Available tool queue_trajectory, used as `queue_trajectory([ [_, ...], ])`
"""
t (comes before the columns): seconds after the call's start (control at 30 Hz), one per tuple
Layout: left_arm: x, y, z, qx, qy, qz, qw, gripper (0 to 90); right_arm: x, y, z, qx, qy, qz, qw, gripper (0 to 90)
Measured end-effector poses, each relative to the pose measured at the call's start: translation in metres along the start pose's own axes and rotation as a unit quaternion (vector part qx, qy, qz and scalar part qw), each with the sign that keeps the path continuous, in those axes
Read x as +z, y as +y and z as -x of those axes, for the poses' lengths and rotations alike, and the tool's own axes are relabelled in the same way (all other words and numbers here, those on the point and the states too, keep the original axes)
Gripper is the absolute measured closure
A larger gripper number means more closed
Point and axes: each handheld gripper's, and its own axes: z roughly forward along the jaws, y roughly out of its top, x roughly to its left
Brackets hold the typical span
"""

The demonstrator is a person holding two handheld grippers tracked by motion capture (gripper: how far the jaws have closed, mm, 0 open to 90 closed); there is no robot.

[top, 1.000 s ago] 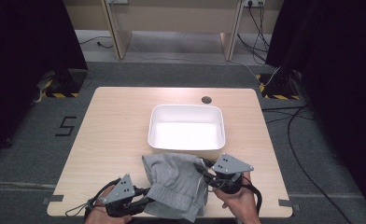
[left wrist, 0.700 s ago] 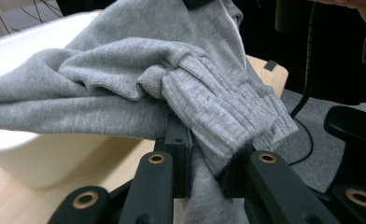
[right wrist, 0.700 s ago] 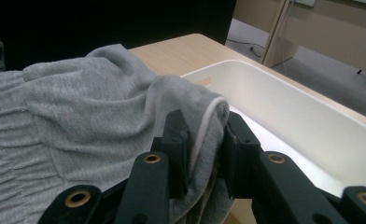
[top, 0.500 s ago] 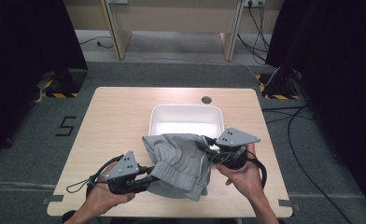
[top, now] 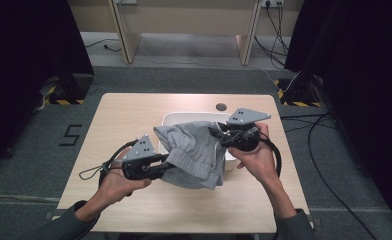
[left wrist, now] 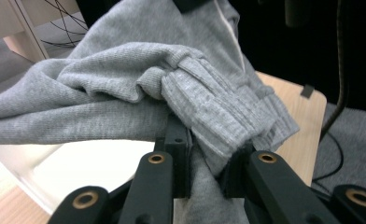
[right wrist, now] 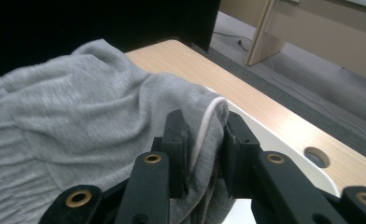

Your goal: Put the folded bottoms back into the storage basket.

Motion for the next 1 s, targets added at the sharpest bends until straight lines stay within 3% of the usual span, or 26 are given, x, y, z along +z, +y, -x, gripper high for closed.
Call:
queue_trajectory([
  [0.1, 0.007, 0.009, -0.009, -0.008, 0.005, -0.001, 1.0000, 76.4, 0.004, 0.003, 0.007, 0.006, -0.001, 0.001, 1.0000, 74.4],
  [0.43, 0.036, 0.030, -0.033, -0.028, 0.012, -0.005, 0.9995, 76.4, 0.021, 0.020, 0.041, 0.013, -0.022, -0.038, 0.9990, 74.5],
  [0.8, 0.076, 0.023, -0.061, -0.057, 0.031, -0.032, 0.9974, 76.4, 0.060, 0.013, 0.075, 0.035, -0.038, -0.077, 0.9957, 74.5],
  [1.0, 0.088, 0.016, -0.072, -0.072, 0.037, -0.041, 0.9958, 76.4, 0.079, 0.006, 0.084, 0.046, -0.041, -0.085, 0.9944, 74.5],
])
